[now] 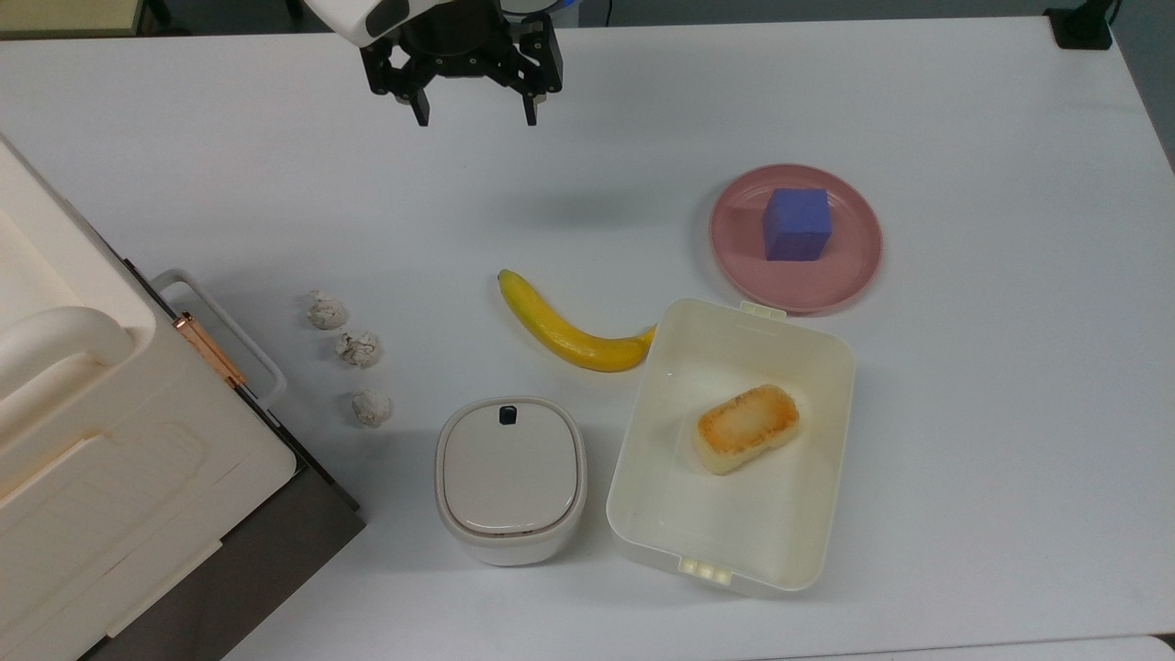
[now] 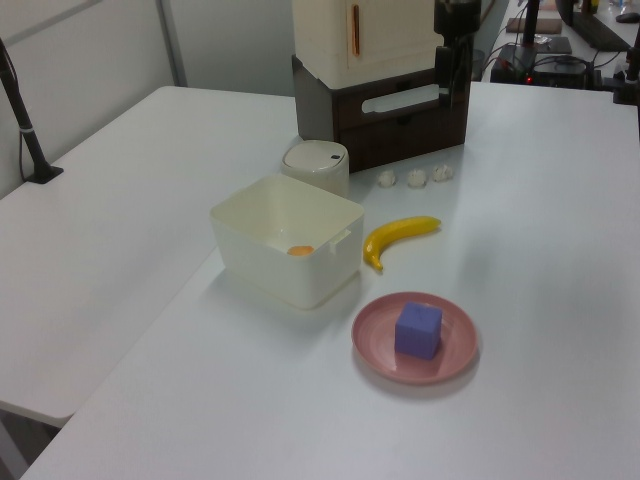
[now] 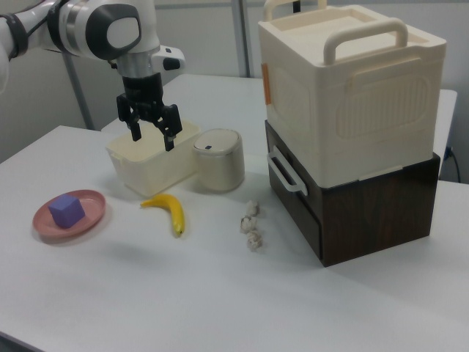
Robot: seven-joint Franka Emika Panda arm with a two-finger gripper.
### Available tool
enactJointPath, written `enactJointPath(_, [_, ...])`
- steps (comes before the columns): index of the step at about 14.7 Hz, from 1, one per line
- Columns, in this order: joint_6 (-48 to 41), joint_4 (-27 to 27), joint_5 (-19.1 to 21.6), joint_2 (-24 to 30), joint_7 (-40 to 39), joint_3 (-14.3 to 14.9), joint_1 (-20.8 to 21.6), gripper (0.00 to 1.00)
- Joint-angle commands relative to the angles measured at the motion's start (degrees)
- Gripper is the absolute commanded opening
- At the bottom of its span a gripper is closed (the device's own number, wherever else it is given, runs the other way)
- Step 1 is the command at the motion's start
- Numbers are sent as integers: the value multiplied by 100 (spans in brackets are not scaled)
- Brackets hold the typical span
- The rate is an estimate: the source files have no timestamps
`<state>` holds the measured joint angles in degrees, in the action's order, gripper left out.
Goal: Put the cube on the table
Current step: 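Move the gripper across the table toward the pink plate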
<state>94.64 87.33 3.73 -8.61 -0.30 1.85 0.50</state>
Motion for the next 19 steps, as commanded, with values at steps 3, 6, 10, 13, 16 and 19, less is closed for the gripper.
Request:
enactJointPath(3, [19, 74, 92, 97, 56, 17, 64, 100])
enactJointPath(6, [-112, 74, 92, 141, 56, 8, 186, 100])
enactJointPath(10, [-341, 56, 92, 167, 56, 8, 634, 100])
enactJointPath(13, [-385, 82, 49, 167, 74, 17, 1064, 100])
enactJointPath(16, [-280, 564, 22, 123, 643, 17, 1924, 100])
enactJointPath(19, [219, 934, 22, 36, 881, 17, 2348, 100])
